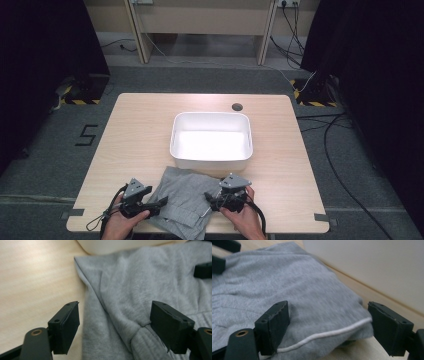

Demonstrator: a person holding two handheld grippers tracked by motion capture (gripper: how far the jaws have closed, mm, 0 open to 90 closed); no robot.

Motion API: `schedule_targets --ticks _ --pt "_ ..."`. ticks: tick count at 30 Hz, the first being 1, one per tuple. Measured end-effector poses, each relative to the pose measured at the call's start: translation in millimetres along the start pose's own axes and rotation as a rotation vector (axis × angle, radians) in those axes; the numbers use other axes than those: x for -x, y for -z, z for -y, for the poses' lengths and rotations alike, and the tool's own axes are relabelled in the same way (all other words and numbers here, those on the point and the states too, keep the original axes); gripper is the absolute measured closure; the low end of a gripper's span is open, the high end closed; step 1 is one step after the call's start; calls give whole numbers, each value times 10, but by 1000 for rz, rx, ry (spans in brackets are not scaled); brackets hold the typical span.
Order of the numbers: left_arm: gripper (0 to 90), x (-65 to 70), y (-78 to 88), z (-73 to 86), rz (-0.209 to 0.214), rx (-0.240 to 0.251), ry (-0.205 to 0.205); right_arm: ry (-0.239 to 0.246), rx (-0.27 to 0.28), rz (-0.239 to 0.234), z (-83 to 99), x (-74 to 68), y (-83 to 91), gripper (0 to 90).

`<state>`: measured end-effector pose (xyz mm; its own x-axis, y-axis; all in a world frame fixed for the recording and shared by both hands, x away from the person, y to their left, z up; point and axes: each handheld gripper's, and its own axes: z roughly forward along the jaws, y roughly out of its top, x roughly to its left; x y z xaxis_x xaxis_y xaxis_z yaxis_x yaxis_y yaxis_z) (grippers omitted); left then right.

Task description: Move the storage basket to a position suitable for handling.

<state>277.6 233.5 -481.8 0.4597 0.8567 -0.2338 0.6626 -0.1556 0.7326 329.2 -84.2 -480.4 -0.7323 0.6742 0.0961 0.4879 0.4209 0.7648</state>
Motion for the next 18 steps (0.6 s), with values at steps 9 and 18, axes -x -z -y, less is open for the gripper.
schedule_targets --ticks 9,18 --pt "291 217 -148 2 89 -29 -28 -34 -20 2 65 194 109 241" --pt "293 519 -333 -47 143 -43 -74 -52 -19 32 183 446 313 246"
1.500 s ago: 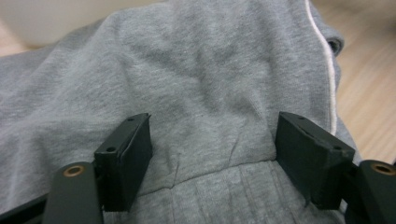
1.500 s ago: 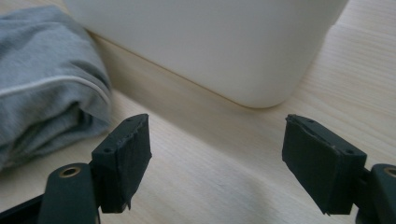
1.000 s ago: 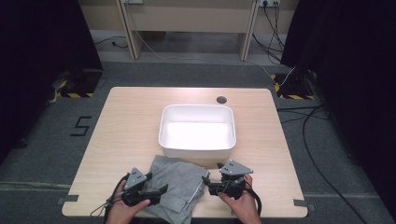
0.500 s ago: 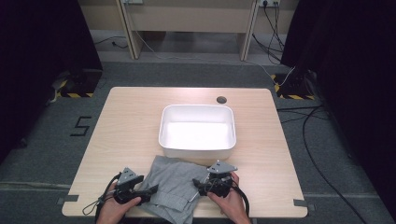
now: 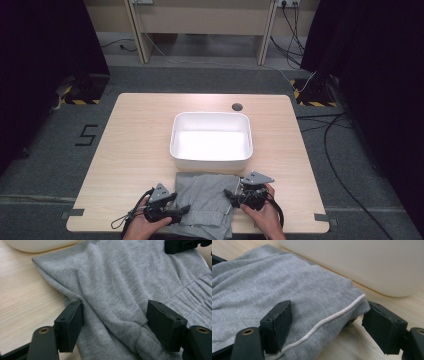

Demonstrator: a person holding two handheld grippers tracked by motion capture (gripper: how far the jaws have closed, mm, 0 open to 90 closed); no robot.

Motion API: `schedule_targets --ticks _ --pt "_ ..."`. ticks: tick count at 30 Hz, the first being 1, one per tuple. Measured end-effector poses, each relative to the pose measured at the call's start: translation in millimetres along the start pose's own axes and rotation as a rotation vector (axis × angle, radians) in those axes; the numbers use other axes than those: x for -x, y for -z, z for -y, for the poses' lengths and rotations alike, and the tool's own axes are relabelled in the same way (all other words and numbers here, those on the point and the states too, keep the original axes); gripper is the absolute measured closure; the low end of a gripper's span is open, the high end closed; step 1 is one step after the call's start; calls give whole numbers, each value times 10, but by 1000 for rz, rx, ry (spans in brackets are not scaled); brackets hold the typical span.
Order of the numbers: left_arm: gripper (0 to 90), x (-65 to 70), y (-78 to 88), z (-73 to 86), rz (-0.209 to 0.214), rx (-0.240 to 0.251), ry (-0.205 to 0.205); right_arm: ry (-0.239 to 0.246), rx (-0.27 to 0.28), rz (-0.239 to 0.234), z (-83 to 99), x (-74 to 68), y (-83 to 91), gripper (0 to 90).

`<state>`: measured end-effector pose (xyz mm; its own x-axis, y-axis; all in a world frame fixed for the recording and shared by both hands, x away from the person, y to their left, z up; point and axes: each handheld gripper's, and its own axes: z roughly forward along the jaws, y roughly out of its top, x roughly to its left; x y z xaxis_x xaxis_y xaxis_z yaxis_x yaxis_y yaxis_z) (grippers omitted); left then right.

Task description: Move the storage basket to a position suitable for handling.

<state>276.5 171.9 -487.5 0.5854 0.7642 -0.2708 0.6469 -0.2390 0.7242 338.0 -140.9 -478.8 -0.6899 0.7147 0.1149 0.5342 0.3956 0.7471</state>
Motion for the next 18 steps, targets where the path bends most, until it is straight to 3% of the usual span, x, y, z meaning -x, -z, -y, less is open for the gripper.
schedule_targets --ticks 11,15,18 --pt "289 39 -86 -42 28 5 13 -38 -18 -14 49 126 89 239" --pt "215 16 -35 -31 48 10 65 -33 -6 -9 48 117 91 229" --pt "152 26 41 5 39 15 88 -47 9 -11 46 112 118 215"
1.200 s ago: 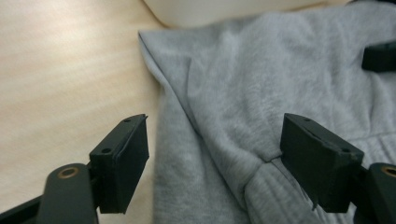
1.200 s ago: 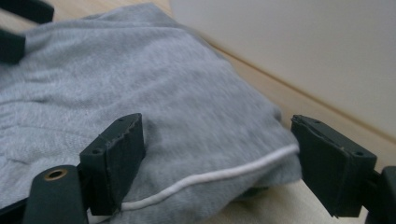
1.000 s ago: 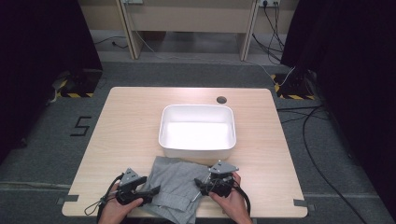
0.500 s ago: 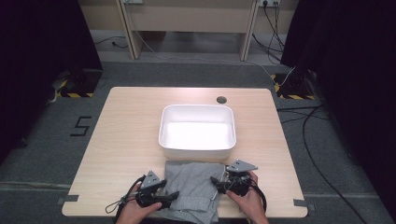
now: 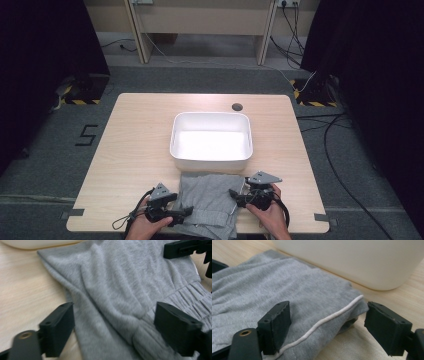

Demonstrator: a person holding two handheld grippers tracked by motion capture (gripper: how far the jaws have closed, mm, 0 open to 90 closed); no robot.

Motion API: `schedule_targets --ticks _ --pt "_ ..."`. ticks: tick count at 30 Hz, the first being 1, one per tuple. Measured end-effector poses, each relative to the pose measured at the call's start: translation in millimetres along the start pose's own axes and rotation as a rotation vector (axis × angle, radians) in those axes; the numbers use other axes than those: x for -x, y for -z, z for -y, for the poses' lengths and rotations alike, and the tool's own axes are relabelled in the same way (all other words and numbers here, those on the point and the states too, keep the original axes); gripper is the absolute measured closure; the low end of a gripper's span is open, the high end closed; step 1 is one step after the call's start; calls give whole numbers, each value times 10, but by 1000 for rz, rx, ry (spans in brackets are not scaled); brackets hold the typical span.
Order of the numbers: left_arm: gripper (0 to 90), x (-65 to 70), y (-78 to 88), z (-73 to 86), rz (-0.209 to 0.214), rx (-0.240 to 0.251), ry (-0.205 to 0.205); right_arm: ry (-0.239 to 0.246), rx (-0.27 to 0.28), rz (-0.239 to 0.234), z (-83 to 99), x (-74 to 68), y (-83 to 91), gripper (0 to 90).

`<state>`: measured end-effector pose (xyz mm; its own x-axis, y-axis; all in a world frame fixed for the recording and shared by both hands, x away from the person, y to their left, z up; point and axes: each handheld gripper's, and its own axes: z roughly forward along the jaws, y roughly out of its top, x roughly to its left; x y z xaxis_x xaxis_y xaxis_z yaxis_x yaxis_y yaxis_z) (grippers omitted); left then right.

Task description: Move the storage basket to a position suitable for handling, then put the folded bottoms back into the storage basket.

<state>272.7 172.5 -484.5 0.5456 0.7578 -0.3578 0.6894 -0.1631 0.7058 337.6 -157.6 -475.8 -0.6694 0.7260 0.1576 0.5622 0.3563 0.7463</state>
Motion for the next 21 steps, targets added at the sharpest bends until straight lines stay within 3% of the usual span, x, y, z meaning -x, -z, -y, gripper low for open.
schedule_targets --ticks 5,8,17,21 --pt "148 38 121 37 9 24 5 -10 25 5 -13 18 26 189" --pt "148 63 195 90 8 27 10 18 21 0 -41 19 4 170" --pt "145 77 206 251 5 -16 24 38 23 -9 -77 26 -39 165" --pt "144 174 186 298 -21 -24 -46 51 16 -5 -94 10 -60 165"
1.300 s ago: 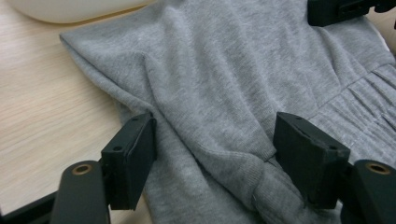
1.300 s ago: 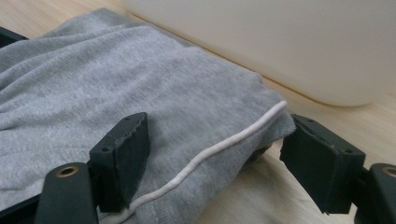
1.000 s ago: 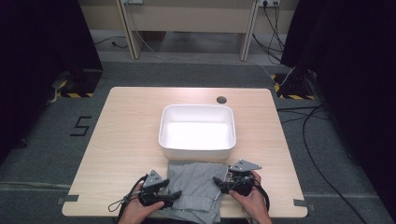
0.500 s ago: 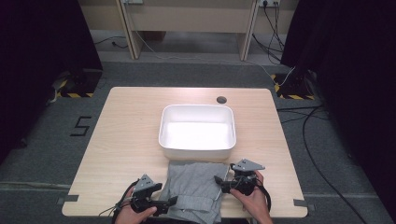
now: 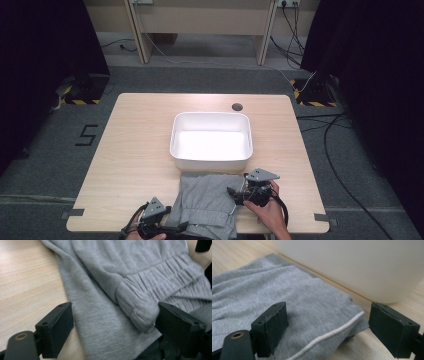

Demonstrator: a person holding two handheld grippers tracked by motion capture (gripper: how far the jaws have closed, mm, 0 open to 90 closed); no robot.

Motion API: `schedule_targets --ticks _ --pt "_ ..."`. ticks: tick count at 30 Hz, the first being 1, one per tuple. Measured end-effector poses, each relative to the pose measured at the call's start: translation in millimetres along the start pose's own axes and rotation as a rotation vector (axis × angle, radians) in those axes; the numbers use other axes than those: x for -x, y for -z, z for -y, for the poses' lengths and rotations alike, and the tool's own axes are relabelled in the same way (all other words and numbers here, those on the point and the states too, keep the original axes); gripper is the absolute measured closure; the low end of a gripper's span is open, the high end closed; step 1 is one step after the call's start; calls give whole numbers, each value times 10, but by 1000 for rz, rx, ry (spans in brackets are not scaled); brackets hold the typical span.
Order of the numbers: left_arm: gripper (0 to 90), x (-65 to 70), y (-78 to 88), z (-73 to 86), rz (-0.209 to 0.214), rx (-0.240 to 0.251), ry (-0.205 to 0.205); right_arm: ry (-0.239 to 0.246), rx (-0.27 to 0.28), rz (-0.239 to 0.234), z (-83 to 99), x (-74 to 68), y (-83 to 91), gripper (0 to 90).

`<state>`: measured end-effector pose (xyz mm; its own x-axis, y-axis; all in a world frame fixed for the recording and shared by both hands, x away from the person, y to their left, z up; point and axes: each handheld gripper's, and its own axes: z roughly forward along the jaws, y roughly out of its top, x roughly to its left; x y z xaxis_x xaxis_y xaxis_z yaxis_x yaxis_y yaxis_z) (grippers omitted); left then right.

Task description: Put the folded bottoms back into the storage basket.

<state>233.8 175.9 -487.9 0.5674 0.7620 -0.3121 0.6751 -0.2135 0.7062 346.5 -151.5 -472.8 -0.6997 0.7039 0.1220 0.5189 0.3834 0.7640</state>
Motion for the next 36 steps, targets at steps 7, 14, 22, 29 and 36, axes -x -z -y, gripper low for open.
schedule_targets --ticks 7,14,22,29,36 --pt "139 69 -80 -29 -5 3 -25 5 -15 2 -12 -24 -40 159" --pt "138 136 -177 -58 -8 19 -53 -27 -23 -28 2 36 -86 152" --pt "332 165 -274 -138 3 17 -116 -38 -46 -58 6 71 -147 150" --pt "519 116 -275 -140 22 28 -128 -78 -60 -108 28 121 -202 171" --pt "573 104 -268 -138 35 34 -132 -103 -43 -161 36 86 -178 474"
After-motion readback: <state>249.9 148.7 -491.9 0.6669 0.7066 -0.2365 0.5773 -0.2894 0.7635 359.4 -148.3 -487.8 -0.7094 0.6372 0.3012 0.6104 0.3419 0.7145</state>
